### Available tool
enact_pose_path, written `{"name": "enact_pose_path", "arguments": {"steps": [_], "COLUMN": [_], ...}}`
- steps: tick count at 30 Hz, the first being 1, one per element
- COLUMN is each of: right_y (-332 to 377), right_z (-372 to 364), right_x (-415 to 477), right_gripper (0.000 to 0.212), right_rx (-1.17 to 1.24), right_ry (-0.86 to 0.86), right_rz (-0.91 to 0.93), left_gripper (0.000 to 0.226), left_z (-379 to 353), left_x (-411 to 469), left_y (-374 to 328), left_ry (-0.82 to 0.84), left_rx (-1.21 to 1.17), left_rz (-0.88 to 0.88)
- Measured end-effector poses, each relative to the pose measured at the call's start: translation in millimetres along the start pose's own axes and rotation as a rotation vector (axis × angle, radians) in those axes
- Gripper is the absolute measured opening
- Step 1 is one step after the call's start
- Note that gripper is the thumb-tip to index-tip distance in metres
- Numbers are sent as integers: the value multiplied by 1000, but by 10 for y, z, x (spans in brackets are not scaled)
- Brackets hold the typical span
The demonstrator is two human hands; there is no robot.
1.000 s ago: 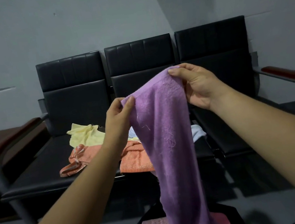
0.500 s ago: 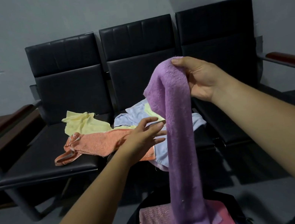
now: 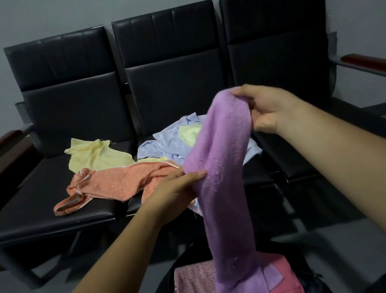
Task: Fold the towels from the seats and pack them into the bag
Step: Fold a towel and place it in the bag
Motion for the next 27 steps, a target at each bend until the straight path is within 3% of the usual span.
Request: {"name": "enact_pose_path", "arguments": {"steps": [2,6,8,11,15,17,19,20,22,24,27], "right_y": [-157,-457,-619,-921,-1257,-1383,-1420,-1395,-1307,-1214,-1140], "right_z": [60,134,157,194,277,304,308,291,227,132,30], "right_x": [122,188,154,82,17,4,3,-2,12,21,62], "right_gripper": [35,11,21,50,57,41,9,4,22,33,27], "right_rx": [-17,1,34,33,-121,-191,-272,-287,-204,-70,27], "right_ry": [-50,-56,-17,117,314,417,456,432,371,307,208], "right_rz": [-59,-133,-153,-241,-283,-272,-207,-168,-113,-95,-64], "left_gripper": [62,61,61,42,40,35,22,18,25,46,51], "left_z": [-18,-66,-87,-107,-67,-16,66,104,180,226,218], "left_x": [-48,-97,-67,-48,-35,-7,59,89,134,158,126], "left_y": [9,-98,-148,-171,-208,-232,-231,-242,-259,-223,-59], "left_ry": [27,31,46,68,-42,-75,-109,-130,-182,-199,-130], "left_rx": [-104,-420,-581,-692,-717,-709,-720,-706,-576,-308,169], "left_rz": [68,125,88,46,13,9,20,18,1,-9,-15]}}
Point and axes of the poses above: each hand's wrist, its own x-axis towards the middle knuckle, its own z-axis out of the back of the hand, y = z × x, the point moved 4 cm from there along x, towards the middle knuckle, and after that the axes turned 14 degrees about -y, right-handed, at the moved point
